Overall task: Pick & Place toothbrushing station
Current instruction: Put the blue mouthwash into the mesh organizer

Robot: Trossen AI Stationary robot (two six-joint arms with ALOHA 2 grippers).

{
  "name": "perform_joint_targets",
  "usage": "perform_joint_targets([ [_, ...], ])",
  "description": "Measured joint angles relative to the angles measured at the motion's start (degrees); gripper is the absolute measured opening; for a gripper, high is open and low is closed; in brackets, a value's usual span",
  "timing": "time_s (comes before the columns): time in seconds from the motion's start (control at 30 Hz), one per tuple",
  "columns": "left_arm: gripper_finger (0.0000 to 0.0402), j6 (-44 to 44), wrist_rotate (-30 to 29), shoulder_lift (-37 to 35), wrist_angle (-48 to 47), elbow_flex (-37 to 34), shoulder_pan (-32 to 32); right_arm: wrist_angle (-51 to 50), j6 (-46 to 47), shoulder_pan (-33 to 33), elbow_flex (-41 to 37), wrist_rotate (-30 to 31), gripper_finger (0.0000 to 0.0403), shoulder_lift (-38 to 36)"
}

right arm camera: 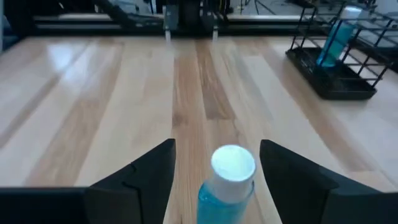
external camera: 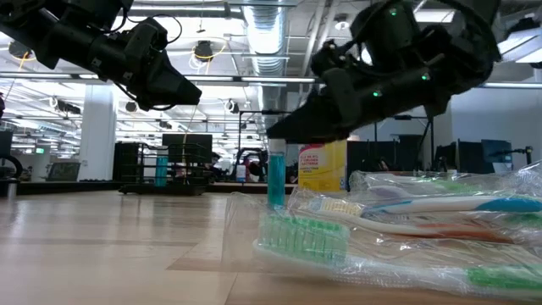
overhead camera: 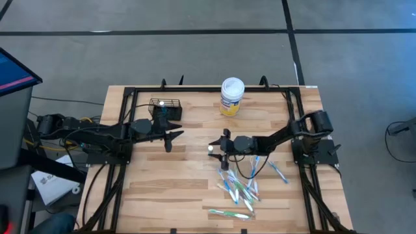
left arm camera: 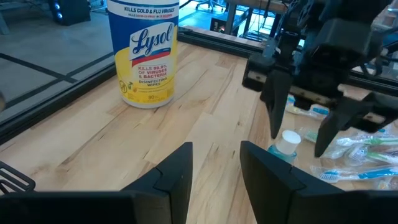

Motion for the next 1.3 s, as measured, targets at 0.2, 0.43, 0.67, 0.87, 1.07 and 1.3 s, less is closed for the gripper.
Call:
perform_joint_targets([
  [0.2,0.0127,0.0,0.0,0.0,0.0,0.0,0.0,-3.9,-0.1,0.0,3.2,-0.1,0.0227,2.4],
  [0.43,0.0127,0.0,0.0,0.0,0.0,0.0,0.0,-6.4,-0.1,0.0,4.6,-0.1,0.0198,2.0],
  [0.67,0.0127,0.0,0.0,0.0,-0.1,0.0,0.0,-6.5,-0.1,0.0,4.6,-0.1,0.0161,2.0],
  [0.87,0.0127,0.0,0.0,0.0,-0.1,0.0,0.0,-6.5,-0.1,0.0,4.6,-0.1,0.0147,2.0],
  [1.07,0.0127,0.0,0.0,0.0,-0.1,0.0,0.0,-6.3,-0.1,0.0,4.6,-0.1,0.014,2.0],
  [1.3,0.0127,0.0,0.0,0.0,-0.1,0.0,0.0,-4.6,-0.1,0.0,4.6,-0.1,0.012,1.8],
])
